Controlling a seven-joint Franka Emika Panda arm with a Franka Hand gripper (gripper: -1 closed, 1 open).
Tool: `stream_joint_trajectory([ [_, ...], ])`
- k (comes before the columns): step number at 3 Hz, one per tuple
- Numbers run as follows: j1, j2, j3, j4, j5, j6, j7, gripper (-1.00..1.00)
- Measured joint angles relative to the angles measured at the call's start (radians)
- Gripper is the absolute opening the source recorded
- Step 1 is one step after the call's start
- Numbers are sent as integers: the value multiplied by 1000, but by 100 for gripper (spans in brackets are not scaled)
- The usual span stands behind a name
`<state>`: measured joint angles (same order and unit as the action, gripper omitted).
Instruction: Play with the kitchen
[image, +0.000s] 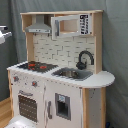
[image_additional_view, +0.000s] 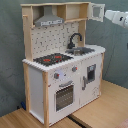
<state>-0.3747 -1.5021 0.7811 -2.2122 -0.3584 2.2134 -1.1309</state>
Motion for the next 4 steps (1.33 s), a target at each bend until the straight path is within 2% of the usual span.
stream_joint_trajectory([
  [2, -4, 4, -32, -9, -91, -33, 203, 100],
  [4, -21, 6, -40, -38, -130, -59, 422, 100],
])
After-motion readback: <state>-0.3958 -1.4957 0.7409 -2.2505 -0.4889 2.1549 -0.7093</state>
